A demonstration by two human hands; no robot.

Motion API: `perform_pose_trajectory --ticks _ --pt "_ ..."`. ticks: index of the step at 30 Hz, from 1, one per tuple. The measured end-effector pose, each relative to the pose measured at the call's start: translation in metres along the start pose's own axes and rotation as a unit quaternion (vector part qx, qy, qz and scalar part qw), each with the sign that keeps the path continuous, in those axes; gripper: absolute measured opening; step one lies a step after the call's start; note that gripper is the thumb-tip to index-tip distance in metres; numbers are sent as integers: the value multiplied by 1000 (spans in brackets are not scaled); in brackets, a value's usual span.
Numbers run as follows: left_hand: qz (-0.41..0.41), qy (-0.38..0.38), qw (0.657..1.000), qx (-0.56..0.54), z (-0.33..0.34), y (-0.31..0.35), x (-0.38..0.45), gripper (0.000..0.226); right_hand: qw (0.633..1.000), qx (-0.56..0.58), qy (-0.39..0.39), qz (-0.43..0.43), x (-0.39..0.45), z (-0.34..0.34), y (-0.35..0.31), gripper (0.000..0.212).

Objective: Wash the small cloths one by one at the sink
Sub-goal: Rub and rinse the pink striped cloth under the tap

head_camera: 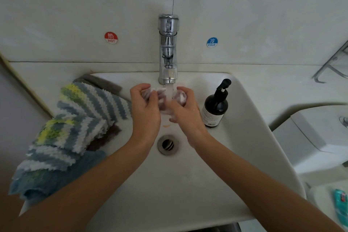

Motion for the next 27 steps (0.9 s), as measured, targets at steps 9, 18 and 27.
perform_pose_trajectory --ticks 9,18,27 --pt "7 -42 998 -37 6 7 -12 23 999 -19 -27 26 -1 3 7 33" --pt "26 -107 988 111 8 -3 -14 15 995 15 71 -71 2 -2 2 33" --pt "13 -162 966 201 11 -4 -13 31 983 -65 70 -156 0 3 5 18"
Point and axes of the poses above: each hand's wrist, its own x-axis towards the middle knuckle, its own z-axis out of the palm, y = z × x, the point moved 3 cm from there along x, towards the middle knuckle, and after that the axes turned 11 degrees about z, right-handed, at the moved point
